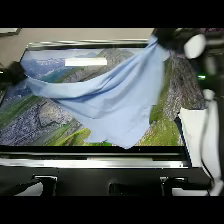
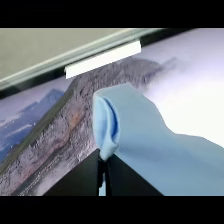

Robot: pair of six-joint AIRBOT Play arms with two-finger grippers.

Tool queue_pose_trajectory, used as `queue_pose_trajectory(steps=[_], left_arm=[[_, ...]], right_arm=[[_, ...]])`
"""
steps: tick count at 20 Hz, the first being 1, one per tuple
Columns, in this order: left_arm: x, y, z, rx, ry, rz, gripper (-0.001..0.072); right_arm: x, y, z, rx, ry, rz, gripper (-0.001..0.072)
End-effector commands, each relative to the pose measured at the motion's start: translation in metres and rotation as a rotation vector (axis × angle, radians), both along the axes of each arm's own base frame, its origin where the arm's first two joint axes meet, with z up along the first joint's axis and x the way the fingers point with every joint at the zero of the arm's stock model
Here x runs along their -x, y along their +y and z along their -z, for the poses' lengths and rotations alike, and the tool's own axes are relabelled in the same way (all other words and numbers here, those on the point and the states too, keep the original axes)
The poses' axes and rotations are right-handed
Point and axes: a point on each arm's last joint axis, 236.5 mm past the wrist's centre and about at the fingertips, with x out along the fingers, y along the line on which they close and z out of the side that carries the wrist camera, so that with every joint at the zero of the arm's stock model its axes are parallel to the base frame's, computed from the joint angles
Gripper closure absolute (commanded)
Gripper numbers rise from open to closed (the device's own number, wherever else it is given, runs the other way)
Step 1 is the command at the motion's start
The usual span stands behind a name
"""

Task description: Fold the clothes and pants, and hang the long-sleeved shirts on hangers.

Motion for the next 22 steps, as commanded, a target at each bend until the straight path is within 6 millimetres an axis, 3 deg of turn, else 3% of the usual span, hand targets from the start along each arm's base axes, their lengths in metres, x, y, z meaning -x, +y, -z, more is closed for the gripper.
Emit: queue_pose_trajectory(steps=[1,3,4,5,7,9,10,12,14,15,17,19,22], left_arm=[[-0.027,-0.003,0.11,0.038,0.172,-0.01,0.0695],[-0.026,-0.008,0.159,0.081,0.281,-0.015,0.0694],[-0.023,-0.012,0.179,0.104,0.328,-0.014,0.0694],[-0.02,-0.015,0.192,0.12,0.362,-0.013,0.0694],[-0.016,-0.018,0.206,0.133,0.402,-0.011,0.0694],[-0.014,-0.017,0.207,0.134,0.411,-0.011,0.0694],[-0.012,-0.017,0.206,0.136,0.421,-0.008,0.0695],[-0.008,-0.016,0.202,0.139,0.44,-0.002,0.0695],[-0.004,-0.014,0.197,0.143,0.456,0.001,0.0695],[-0.002,-0.014,0.194,0.144,0.465,0.004,0.0694],[0.001,-0.013,0.19,0.146,0.468,0.004,0.0694],[0.002,-0.013,0.187,0.146,0.466,0.004,0.0694],[0.004,-0.013,0.184,0.147,0.471,0.008,0.0694]], right_arm=[[-0.03,0.043,0.127,-0.213,0.247,-0.026,0.0679],[-0.023,0.06,0.18,-0.252,0.378,-0.064,0.0678],[-0.017,0.066,0.197,-0.26,0.429,-0.083,0.0673],[-0.01,0.068,0.21,-0.254,0.476,-0.099,0.0629],[0.007,0.072,0.218,-0.212,0.536,-0.156,0.0612],[0.028,0.064,0.207,-0.15,0.572,-0.243,0.039],[0.043,0.056,0.194,-0.101,0.584,-0.307,0.0343],[0.073,0.026,0.165,0.025,0.598,-0.403,0.0343],[0.103,-0.018,0.14,0.159,0.63,-0.414,0.0326],[0.118,-0.037,0.133,0.183,0.646,-0.39,0.031],[0.151,-0.048,0.137,0.127,0.683,-0.361,0.0291],[0.199,-0.028,0.166,0.001,0.737,-0.371,0.0291],[0.279,0.023,0.217,-0.22,0.811,-0.374,0.0289]])
